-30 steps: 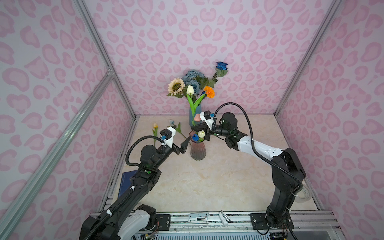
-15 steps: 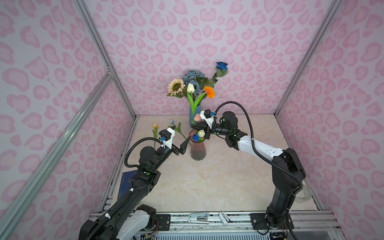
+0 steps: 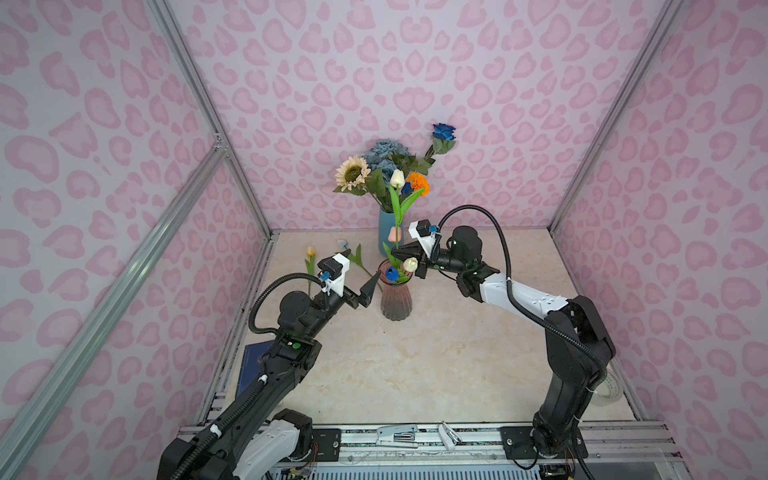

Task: Arrange the flowers into the vase
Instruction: 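Lower the white tulip stem into the pink vase with the right gripper, then open the right gripper and withdraw it while the left gripper draws back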

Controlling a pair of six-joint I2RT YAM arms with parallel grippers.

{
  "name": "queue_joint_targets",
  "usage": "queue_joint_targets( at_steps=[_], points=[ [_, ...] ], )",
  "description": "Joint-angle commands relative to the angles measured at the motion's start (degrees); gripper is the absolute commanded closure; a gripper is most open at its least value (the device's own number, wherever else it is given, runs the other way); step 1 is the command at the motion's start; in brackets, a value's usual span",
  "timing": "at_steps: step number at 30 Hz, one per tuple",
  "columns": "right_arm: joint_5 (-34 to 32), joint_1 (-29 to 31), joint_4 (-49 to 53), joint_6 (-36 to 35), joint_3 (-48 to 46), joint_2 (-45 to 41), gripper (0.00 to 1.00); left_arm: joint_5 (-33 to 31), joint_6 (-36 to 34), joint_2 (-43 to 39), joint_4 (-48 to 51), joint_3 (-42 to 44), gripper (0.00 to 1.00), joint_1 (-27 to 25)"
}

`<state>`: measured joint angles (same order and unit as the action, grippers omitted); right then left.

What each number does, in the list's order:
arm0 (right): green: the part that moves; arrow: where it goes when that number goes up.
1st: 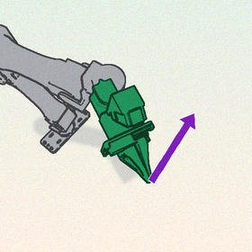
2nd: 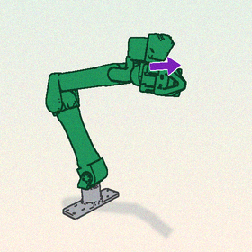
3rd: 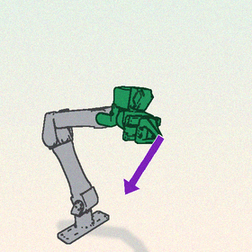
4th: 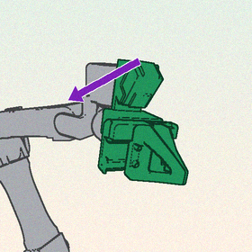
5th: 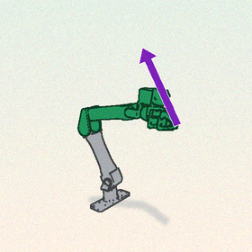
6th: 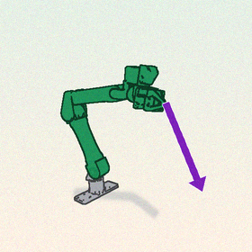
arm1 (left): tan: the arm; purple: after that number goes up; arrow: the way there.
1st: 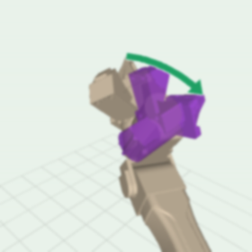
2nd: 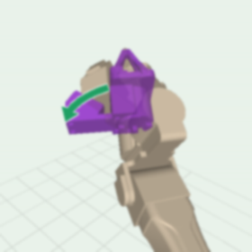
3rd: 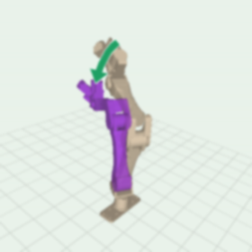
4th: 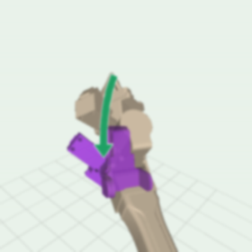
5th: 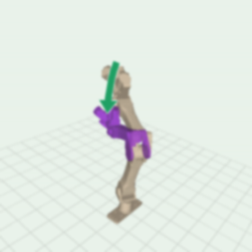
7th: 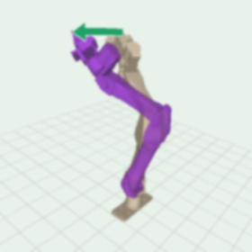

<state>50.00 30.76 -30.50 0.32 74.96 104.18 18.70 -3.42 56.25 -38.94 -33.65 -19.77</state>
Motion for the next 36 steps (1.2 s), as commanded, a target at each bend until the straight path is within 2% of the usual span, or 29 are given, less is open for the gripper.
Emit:
queue_joint_targets(
  at_steps=[1, 3, 7, 11, 15, 20, 25, 31, 36],
  points=[
    [0.2, 0.8, 1.0, -2.9, -0.6, -0.6, 0.81, 0.7, 0.2, 0.1, -1.9, -0.8, 0.05, 0.0],
    [-0.4, 1.2, 1.9, -4.3, -1.1, -1.2, 0.74, 0.7, 0.0, 0.1, -1.8, -0.9, 0.05, 0.0],
    [-1.9, 1.9, 4.2, -7.4, -2.1, -3.0, 0.65, 0.7, -0.4, 0.1, -1.7, -1.1, 0.04, 0.0],
    [-4.6, 3.3, 9.8, -13.3, -2.5, -5.5, 0.63, 0.8, -0.4, 0.3, -1.8, -1.1, 0.04, 0.0],
    [-6.8, 3.9, 12.0, -16.4, -3.8, -7.0, 0.69, 0.8, -0.5, 0.4, -2.0, -1.1, 0.04, 0.0],
    [-6.8, 3.2, 9.9, -14.7, -5.5, -7.1, 0.65, 0.9, -0.6, 0.9, -1.8, -1.4, 0.04, 0.0],
    [-5.3, 1.2, 2.3, -8.7, -7.3, -7.5, 0.65, -0.3, -0.3, 2.2, -1.0, -2.2, 0.08, 0.2],
    [-3.3, -1.8, -6.3, -1.4, -8.7, -8.5, 0.62, -1.3, 1.5, 1.7, -1.4, -3.6, 0.08, 0.5],
    [-3.0, -3.6, -8.5, 1.2, -8.3, -9.1, 0.59, -3.1, 6.8, 1.3, 0.2, -5.3, 0.09, 5.1]
  ],
)
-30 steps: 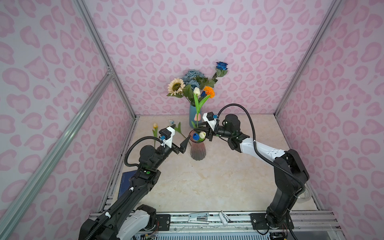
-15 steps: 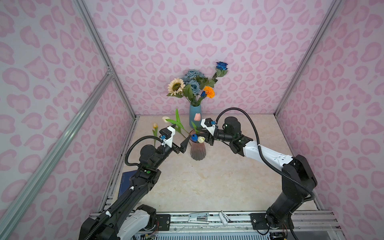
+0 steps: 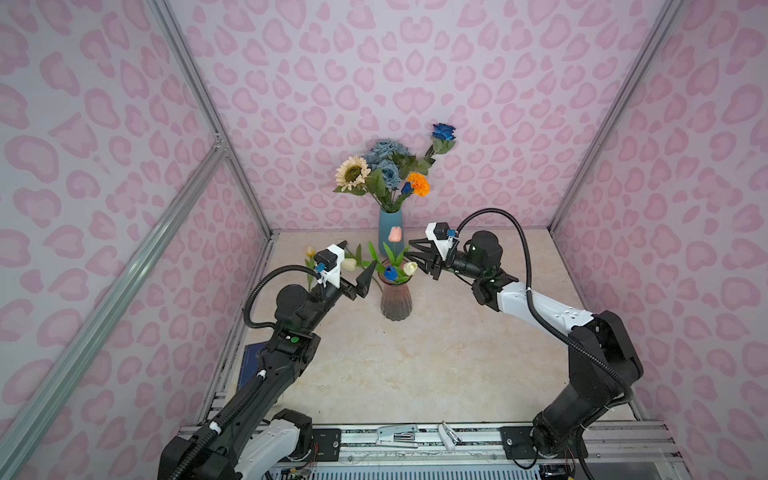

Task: Arrange the flowers into the vase
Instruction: 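Open the right gripper and withdraw it while the left gripper draws back, then lower the left gripper onto the yellow tulip stem and close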

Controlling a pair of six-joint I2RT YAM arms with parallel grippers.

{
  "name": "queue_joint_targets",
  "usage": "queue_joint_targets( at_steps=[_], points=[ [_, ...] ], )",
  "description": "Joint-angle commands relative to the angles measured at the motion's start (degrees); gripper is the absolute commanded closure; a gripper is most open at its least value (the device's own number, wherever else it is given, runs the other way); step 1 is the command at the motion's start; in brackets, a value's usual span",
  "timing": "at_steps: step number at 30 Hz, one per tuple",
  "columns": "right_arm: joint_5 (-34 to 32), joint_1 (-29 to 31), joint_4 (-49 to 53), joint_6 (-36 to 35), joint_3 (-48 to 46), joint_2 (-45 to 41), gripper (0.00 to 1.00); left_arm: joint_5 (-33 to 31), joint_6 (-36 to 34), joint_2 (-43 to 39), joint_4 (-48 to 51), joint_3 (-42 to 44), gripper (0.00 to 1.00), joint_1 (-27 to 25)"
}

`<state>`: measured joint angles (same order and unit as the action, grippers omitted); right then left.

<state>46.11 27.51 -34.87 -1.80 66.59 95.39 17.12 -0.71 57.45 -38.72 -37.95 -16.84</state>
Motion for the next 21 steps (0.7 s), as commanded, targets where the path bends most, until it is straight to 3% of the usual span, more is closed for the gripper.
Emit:
queue_joint_targets(
  at_steps=[1, 5, 9, 13, 18, 21],
  points=[
    [0.2, -0.5, -4.2, 3.4, 0.1, -0.6, 0.59, -0.7, 6.4, 0.5, 0.1, -1.0, 0.09, 4.2],
    [-0.9, -0.6, -2.5, 3.0, 0.6, -1.5, 0.57, -0.8, 14.7, 2.7, 4.0, -2.1, 0.08, 12.3],
    [-3.0, -0.5, -1.4, 3.4, 0.2, -3.6, 0.55, -2.9, 17.5, 5.1, 7.8, -3.1, 0.07, 14.8],
    [-7.7, -0.5, -4.2, 4.0, -3.6, -6.3, 0.55, -11.0, 18.7, 12.8, 22.0, -9.9, 0.07, 15.6],
    [-13.6, -0.4, -9.4, 4.8, -10.2, -10.3, 0.54, -21.4, 19.3, 27.4, 46.0, -24.3, 0.16, 16.9],
    [-15.7, -0.4, -11.8, 4.7, -13.8, -12.5, 0.54, -24.8, 18.0, 35.7, 53.6, -30.9, 0.18, 17.2]
  ],
)
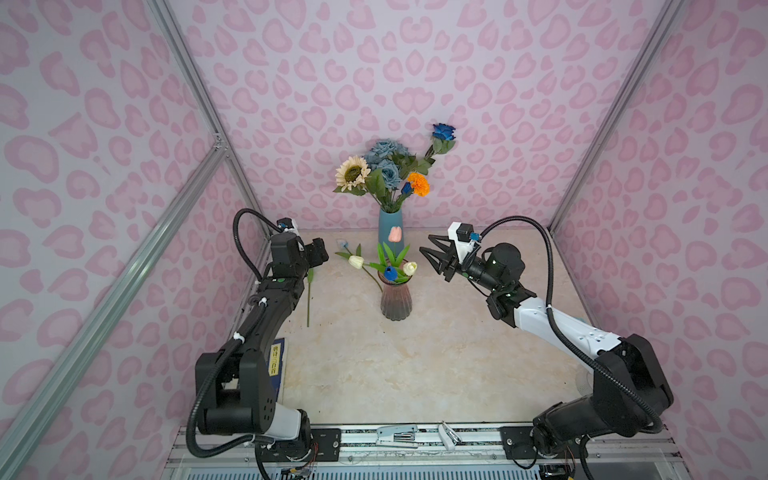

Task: Arrange the flowers into the vase
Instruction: 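Lower the left gripper onto the yellow tulip stem and close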

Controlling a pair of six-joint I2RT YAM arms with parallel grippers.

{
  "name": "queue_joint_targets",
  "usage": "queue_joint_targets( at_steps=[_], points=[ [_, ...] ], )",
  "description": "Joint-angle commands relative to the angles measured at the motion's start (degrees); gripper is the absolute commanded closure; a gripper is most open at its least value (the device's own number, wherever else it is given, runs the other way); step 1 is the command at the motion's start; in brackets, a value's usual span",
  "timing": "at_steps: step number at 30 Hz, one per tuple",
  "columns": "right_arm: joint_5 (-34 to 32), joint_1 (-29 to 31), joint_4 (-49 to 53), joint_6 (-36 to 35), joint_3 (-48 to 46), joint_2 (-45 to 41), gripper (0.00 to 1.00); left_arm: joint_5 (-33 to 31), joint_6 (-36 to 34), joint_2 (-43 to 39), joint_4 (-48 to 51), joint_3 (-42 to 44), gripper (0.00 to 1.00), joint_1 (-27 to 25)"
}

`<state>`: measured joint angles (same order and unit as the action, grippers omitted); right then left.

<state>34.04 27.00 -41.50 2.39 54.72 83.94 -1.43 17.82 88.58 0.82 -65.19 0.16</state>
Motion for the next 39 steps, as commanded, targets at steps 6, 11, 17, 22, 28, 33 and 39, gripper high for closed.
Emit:
queue_joint_targets(
  at_steps=[6, 11, 17, 22, 28, 33, 39],
  points=[
    [-6.0, 0.8, -6.3, -1.4, -6.8, -3.8, 0.54, -11.8, -3.7, 19.4, 30.3, -15.3, 0.28, 0.3],
    [-6.1, 1.1, -8.2, -0.8, -8.6, -2.8, 0.54, -14.7, -4.6, 26.0, 36.0, -18.8, 0.3, 0.5],
    [-5.7, 1.7, -10.5, -0.3, -9.6, -1.6, 0.54, -11.7, -6.2, 31.2, 37.5, -20.3, 0.38, 1.2],
    [-5.9, 1.8, -10.3, -0.9, -10.0, -2.5, 0.54, -9.6, -6.7, 32.2, 37.8, -21.4, 0.42, 1.5],
    [-9.6, 1.8, -12.5, -1.5, -13.9, -4.6, 0.54, -5.4, -6.9, 31.9, 36.9, -20.2, 0.7, 2.0],
    [-13.2, 1.6, -13.7, -1.5, -15.4, -4.0, 0.54, -3.9, -6.6, 30.1, 35.6, -18.6, 0.83, 2.0],
    [-13.6, 0.7, -15.1, 0.4, -14.9, -0.8, 0.54, -5.1, -6.5, 26.9, 34.4, -17.1, 0.95, 2.0]
  ],
)
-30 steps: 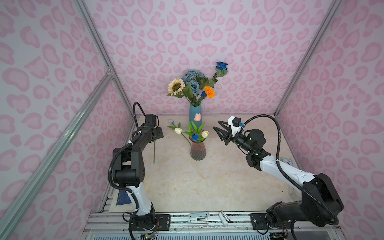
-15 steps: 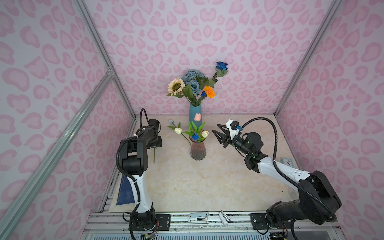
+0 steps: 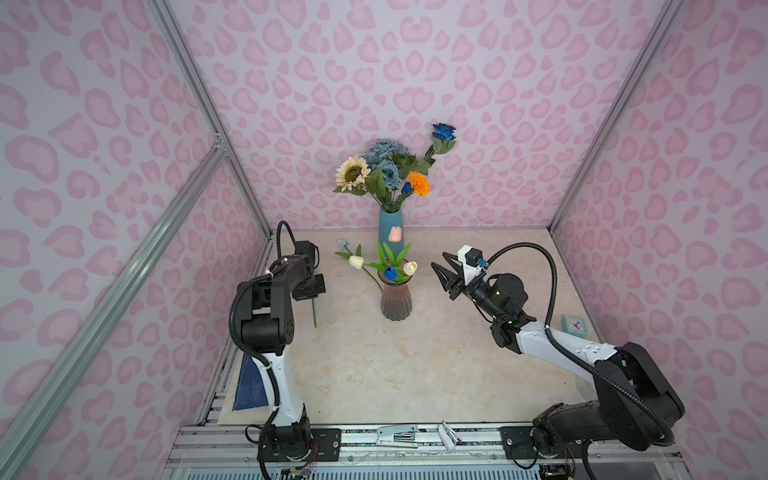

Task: Arrange the flowers into the vase
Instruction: 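Lower the left gripper onto the yellow tulip stem and close, then lift the yellow tulip upright with the left gripper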

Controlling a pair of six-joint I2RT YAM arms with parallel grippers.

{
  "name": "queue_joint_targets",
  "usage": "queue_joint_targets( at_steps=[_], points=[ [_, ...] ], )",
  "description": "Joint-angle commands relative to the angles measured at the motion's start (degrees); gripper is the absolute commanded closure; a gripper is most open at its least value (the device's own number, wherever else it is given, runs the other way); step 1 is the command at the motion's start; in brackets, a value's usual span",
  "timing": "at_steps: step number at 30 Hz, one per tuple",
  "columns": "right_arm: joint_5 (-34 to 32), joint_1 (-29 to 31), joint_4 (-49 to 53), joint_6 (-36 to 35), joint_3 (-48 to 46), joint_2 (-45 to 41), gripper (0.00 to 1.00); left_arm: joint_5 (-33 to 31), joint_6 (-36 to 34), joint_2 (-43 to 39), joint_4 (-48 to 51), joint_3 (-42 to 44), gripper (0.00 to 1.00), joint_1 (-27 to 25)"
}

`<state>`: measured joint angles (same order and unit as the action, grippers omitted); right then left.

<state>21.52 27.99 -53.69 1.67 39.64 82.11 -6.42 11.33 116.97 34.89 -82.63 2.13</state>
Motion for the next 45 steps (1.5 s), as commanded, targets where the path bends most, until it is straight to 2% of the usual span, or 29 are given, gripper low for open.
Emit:
queue_joint_targets(
  at_steps=[1, 15, 20, 24, 27, 34, 38, 43, 45],
  points=[
    [-1.0, -0.3, -2.9, 1.2, 0.4, 1.4, 0.54, 0.1, 0.1, -2.1, 0.0, 0.7, 0.97, 0.1],
    [-0.9, -0.7, -3.9, 2.1, 0.6, 2.3, 0.54, 2.0, 1.1, -15.2, -8.4, 8.6, 0.97, -0.9],
    [-1.0, -0.7, -5.1, 2.6, -0.7, 1.1, 0.54, 4.1, 1.4, -25.0, -16.0, 15.4, 0.97, -2.4],
    [-0.7, -0.7, -6.6, 4.1, -1.9, 0.1, 0.54, 7.0, 1.1, -36.5, -25.5, 23.5, 0.97, -4.7],
    [-0.8, -0.3, -7.4, 4.3, -2.3, -0.8, 0.54, 10.2, 0.3, -44.4, -31.6, 27.8, 0.97, -6.0],
    [-1.2, 1.6, -6.9, 2.5, -1.0, -1.6, 0.54, 24.0, 0.8, -58.1, -45.3, 34.3, 0.97, -6.5],
    [-1.5, 3.0, -7.0, 1.3, -0.4, -1.4, 0.54, 33.0, -0.6, -61.0, -53.0, 36.4, 0.97, -8.2],
    [-1.6, 4.6, -6.8, 0.1, 0.2, -1.2, 0.53, 39.2, 1.4, -61.5, -63.8, 38.1, 0.97, -11.7],
    [-1.8, 5.0, -6.5, -0.4, 0.4, -1.3, 0.53, 39.8, 2.0, -61.3, -67.2, 38.4, 0.97, -13.2]
  ],
)
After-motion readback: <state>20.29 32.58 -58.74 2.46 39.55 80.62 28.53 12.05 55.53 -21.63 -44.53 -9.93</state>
